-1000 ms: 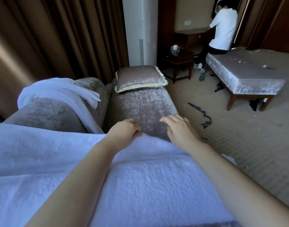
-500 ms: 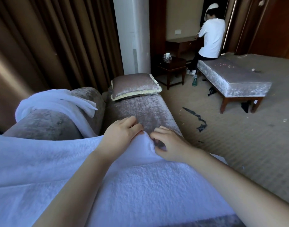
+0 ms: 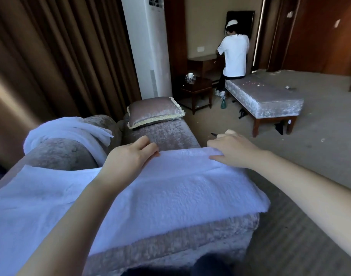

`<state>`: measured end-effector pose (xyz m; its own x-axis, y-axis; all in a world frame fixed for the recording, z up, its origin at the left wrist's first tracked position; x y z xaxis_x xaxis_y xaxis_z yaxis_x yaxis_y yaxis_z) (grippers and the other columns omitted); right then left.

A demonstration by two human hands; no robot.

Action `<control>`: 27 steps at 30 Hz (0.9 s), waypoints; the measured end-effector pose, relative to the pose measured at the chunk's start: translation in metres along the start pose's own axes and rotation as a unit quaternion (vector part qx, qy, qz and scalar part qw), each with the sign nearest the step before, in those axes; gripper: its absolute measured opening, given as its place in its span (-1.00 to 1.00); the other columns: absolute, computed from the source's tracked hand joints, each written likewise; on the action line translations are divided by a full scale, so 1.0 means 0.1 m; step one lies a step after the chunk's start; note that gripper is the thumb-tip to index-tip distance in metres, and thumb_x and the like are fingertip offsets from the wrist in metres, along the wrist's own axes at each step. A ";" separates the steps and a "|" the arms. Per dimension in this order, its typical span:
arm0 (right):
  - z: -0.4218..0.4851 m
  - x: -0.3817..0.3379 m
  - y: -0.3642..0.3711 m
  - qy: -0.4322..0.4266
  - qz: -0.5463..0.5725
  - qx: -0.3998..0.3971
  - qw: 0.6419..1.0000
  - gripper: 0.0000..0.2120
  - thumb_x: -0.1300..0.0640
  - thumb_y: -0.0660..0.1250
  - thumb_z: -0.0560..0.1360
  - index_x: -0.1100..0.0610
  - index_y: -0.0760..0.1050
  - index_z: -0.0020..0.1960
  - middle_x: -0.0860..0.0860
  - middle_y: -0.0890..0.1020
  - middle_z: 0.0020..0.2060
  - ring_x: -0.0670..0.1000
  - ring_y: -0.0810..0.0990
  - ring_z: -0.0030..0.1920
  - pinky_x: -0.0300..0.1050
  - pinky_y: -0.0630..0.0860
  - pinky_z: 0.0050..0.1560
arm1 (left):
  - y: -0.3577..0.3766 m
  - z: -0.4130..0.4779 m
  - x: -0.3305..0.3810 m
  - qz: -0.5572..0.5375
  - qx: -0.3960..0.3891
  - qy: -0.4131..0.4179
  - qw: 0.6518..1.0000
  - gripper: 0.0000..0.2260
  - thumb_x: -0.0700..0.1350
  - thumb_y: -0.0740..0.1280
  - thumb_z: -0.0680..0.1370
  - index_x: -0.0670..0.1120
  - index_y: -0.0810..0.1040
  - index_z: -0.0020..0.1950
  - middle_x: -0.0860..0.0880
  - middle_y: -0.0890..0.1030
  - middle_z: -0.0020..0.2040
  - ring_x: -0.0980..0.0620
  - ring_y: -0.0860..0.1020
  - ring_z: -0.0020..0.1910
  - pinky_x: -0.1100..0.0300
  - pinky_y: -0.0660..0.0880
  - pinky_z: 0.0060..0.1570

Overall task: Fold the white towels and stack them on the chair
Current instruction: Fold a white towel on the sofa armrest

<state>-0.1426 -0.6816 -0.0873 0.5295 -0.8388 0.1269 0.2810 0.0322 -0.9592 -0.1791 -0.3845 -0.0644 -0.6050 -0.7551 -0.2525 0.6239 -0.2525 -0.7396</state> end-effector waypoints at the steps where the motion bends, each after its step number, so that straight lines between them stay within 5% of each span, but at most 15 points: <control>1: -0.09 0.06 0.00 0.004 -0.026 0.020 0.999 -0.72 -0.04 0.30 0.56 0.04 0.24 -0.16 -0.09 0.37 -0.31 -0.01 0.30 -0.23 -0.15 0.14 -0.12 | -0.04 -0.03 0.04 0.004 -0.003 0.003 1.000 -0.74 -0.04 0.16 0.60 -0.14 0.57 -0.10 -0.06 0.48 -0.24 -0.06 0.40 -0.51 0.19 0.25 -0.65; 5: -0.45 0.21 0.03 0.064 -0.083 0.068 0.992 -0.77 0.30 0.42 0.32 0.10 0.38 -0.25 -0.06 0.37 -0.45 0.04 0.33 -0.37 -0.09 0.24 -0.21 | -0.16 -0.20 0.20 0.023 -0.005 0.017 1.000 -0.74 -0.07 0.17 0.60 -0.16 0.57 -0.13 -0.06 0.46 -0.27 -0.03 0.40 -0.50 0.21 0.19 -0.60; 9: -0.82 0.17 0.08 0.094 -0.130 0.101 0.982 -0.77 0.37 0.41 0.13 0.17 0.44 -0.31 0.02 0.43 -0.46 0.09 0.46 -0.43 -0.13 0.30 -0.38 | -0.14 -0.47 0.42 0.058 -0.008 0.058 0.997 -0.87 -0.16 0.27 0.54 -0.15 0.55 -0.17 -0.04 0.44 -0.32 0.01 0.38 -0.51 0.22 0.10 -0.54; 13: -1.05 0.21 0.28 0.173 -0.088 0.102 0.976 -0.49 0.49 0.53 -0.13 0.19 0.39 -0.32 0.07 0.39 -0.53 0.09 0.37 -0.59 -0.30 0.03 -0.47 | 0.10 -0.79 0.57 0.054 -0.058 0.086 0.993 -0.98 -0.20 0.22 0.54 -0.09 0.40 -0.08 -0.04 0.42 -0.33 -0.01 0.39 -0.53 0.16 0.27 -0.63; 16: -1.12 0.21 0.35 0.186 -0.054 0.120 0.974 -0.35 0.50 0.53 -0.08 0.14 0.23 -0.21 0.06 0.29 -0.56 0.04 0.21 -0.63 -0.37 -0.16 -0.38 | 0.22 -0.96 0.62 0.063 -0.073 0.090 0.991 -0.95 -0.15 0.19 0.54 -0.08 0.35 -0.12 -0.03 0.42 -0.38 -0.01 0.40 -0.54 0.17 0.30 -0.63; 21: -1.35 0.17 0.63 0.133 -0.090 0.073 0.984 -0.17 0.42 0.56 -0.20 0.15 0.31 -0.01 0.06 0.46 -0.49 0.09 0.49 -0.53 -0.24 0.17 -0.64 | 0.21 -1.03 0.70 0.093 -0.121 0.068 0.986 -0.68 -0.28 0.54 0.20 -0.10 0.43 -0.26 -0.02 0.38 -0.41 0.00 0.34 -0.55 0.19 0.21 -0.60; 23: -1.46 0.20 0.71 0.093 -0.098 0.053 0.989 -0.13 0.39 0.58 -0.21 0.14 0.31 0.03 0.02 0.46 -0.47 0.08 0.50 -0.48 -0.22 0.15 -0.62 | 0.21 -1.01 0.72 0.096 -0.137 0.042 0.985 -0.66 -0.26 0.57 0.15 -0.09 0.41 -0.32 0.00 0.36 -0.45 0.02 0.32 -0.59 0.23 0.14 -0.59; 25: -1.51 0.19 0.68 0.064 -0.078 0.040 0.994 -0.21 0.32 0.62 -0.15 0.10 0.33 -0.01 -0.02 0.49 -0.41 0.06 0.53 -0.39 -0.21 0.21 -0.61 | 0.21 -0.96 0.73 0.069 -0.144 0.021 0.987 -0.67 -0.18 0.57 0.18 -0.07 0.39 -0.34 0.02 0.35 -0.48 0.03 0.33 -0.61 0.26 0.11 -0.60; 27: -1.55 0.22 0.63 0.083 -0.021 0.068 0.994 -0.45 0.26 0.59 0.12 0.07 0.42 0.02 -0.05 0.53 -0.24 0.05 0.58 -0.18 -0.17 0.33 -0.48 | 0.20 -0.89 0.73 0.036 -0.139 0.018 0.990 -0.70 -0.03 0.52 0.29 -0.05 0.39 -0.32 0.05 0.35 -0.46 0.04 0.36 -0.58 0.26 0.18 -0.65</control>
<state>-0.2370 -0.7824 -0.1843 0.3789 -0.9186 0.1126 0.4111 0.0581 -0.9097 -0.2547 -0.3910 -0.1532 -0.5842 -0.7414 -0.3303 0.5100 -0.0188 -0.8600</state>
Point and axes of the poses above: each hand's wrist, its own z-axis towards the middle knuckle, its own y-axis out of the palm, x = y × z, the point moved 1 cm from there along z, towards the middle knuckle
